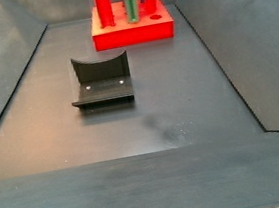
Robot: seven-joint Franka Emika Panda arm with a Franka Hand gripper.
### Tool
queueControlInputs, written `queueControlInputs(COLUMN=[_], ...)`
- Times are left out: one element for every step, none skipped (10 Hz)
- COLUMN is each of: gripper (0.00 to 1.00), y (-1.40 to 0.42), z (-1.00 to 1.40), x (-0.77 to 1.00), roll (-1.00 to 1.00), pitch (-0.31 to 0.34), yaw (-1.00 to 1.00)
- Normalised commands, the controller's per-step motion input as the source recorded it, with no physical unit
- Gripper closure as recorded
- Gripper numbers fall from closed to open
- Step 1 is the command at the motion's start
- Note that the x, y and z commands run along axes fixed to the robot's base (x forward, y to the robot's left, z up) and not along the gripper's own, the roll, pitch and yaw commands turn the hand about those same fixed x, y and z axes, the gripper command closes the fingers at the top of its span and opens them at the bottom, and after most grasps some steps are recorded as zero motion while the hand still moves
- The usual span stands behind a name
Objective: Pick up the hexagon object. Move up. Place the hexagon object on the fixture. Regrasp the hexagon object. Move to above the board. Insert the hexagon object.
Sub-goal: Insert the hexagon object.
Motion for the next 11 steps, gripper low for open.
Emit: queueControlInputs(gripper=[1.00,1.00,1.00,1.00,1.00,1.00,1.00,1.00,1.00,1.00,1.00], y=[0.07,0.01,0.02,0.00,0.00,0.07,0.09,0.09,0.09,0.00,-0.01], z=[-0.60,-0.64,-0.71,-0.70,-0.63,-0.53,-0.49,-0.50,-0.41,-0.21,-0.09], x=[-0.73,-0.55,-0.48,-0.31,-0.07,0.27,0.51,0.60,0.55,0.00,-0.04], roll=[-0.29,-0.24,-0.20,-0.20,-0.20,-0.23,-0.25,-0.20,-0.10,0.00,0.03], pitch=[-0.096,-0.091,-0.036,-0.019,-0.063,-0.101,-0.104,-0.044,0.000,0.020,0.000], yaw=[-0.47,-0.62,-0.67,-0.76,-0.78,-0.61,-0.53,-0.43,-0.40,0.00,0.05])
